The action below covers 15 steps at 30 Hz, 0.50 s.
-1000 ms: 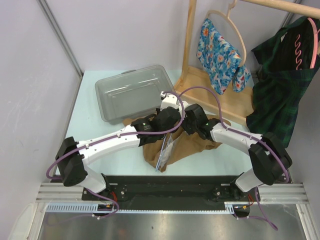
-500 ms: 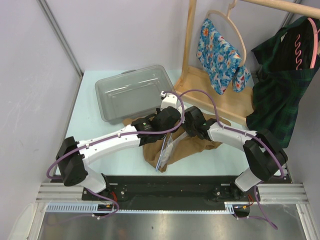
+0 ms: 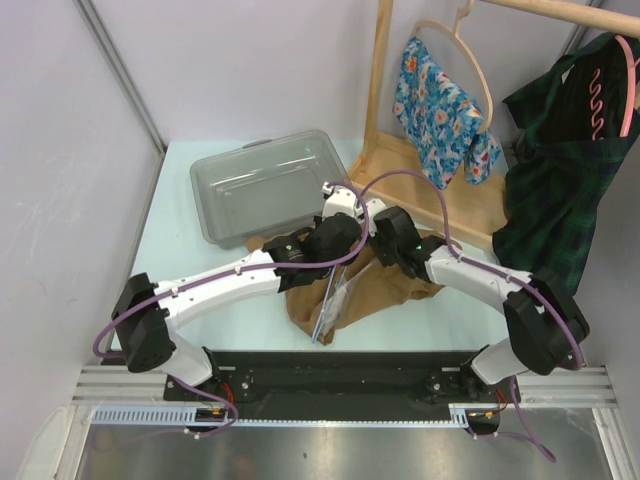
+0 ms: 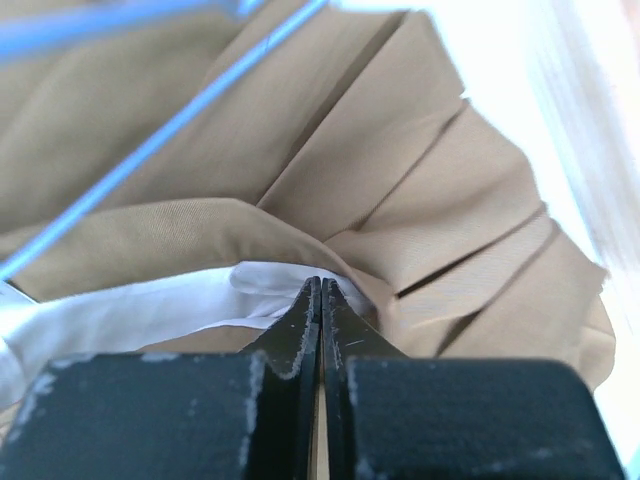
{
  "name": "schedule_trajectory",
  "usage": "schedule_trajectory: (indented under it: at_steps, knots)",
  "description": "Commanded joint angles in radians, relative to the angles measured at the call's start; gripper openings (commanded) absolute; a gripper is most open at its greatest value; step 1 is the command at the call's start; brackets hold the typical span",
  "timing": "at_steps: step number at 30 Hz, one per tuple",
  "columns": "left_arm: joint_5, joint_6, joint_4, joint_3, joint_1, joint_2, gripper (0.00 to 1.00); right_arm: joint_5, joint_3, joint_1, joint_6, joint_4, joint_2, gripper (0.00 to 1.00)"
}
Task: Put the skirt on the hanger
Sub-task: Place skirt on hanger
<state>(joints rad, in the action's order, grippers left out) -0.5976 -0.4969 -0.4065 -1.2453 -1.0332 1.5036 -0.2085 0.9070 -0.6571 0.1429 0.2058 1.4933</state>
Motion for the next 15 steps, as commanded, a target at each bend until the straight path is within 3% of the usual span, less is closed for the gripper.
schedule_trajectory:
  at_steps: [1,8,12,15]
  knots:
    - [0.038,0.004,0.048,0.007,0.004,-0.059,0.00,0.010,-0.006,0.040,-0.055,-0.055,-0.087,0.00]
    - [0.059,0.014,0.063,0.032,0.004,-0.074,0.00,0.155,-0.010,0.067,-0.025,-0.016,-0.090,0.00]
    - [0.050,0.008,0.055,0.018,0.004,-0.065,0.00,0.233,-0.010,0.040,-0.020,-0.005,-0.074,0.20]
    - [0.039,0.003,0.051,0.009,0.004,-0.059,0.00,0.224,-0.010,0.017,-0.029,-0.011,-0.076,0.26]
